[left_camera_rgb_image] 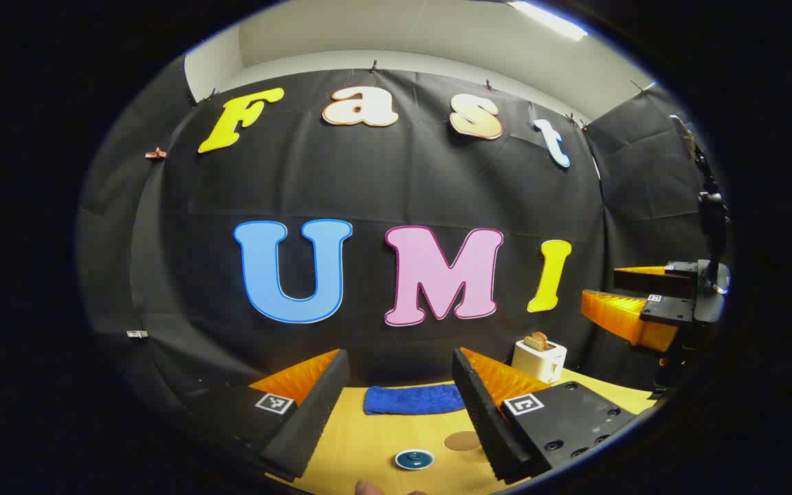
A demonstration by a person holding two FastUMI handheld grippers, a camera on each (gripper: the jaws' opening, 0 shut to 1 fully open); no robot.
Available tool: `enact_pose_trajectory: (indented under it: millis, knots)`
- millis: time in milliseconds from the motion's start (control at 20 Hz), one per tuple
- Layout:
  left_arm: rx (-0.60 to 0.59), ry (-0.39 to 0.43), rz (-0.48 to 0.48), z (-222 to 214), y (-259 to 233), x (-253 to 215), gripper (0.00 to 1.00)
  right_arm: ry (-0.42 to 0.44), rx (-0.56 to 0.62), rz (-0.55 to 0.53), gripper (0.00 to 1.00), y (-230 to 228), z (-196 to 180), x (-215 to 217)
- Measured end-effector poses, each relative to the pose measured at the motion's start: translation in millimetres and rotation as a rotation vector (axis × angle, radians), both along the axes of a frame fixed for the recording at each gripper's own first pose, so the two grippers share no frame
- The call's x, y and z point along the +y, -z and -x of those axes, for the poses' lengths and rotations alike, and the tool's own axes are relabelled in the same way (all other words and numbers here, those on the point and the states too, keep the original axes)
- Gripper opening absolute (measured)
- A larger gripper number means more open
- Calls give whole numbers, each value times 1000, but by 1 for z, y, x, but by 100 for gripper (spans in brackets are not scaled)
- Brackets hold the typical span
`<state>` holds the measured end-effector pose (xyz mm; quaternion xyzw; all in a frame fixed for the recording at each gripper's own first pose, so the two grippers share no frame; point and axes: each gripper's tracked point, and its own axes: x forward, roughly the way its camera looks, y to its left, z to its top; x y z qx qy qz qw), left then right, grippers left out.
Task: Open the teacup lid with one hand, grasp the water bottle and pour water into the teacup with the other hand; after pouring, place the water bottle on the coaster and then close the teacup lid.
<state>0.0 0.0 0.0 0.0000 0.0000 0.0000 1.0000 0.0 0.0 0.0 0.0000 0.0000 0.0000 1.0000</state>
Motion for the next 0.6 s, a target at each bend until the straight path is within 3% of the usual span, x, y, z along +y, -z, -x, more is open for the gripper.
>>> enact_pose_trajectory:
  millis: [600]
  knots:
    - [3, -3, -6, 3, 0, 0, 95, 2, -3, -6, 97, 0, 1, -4]
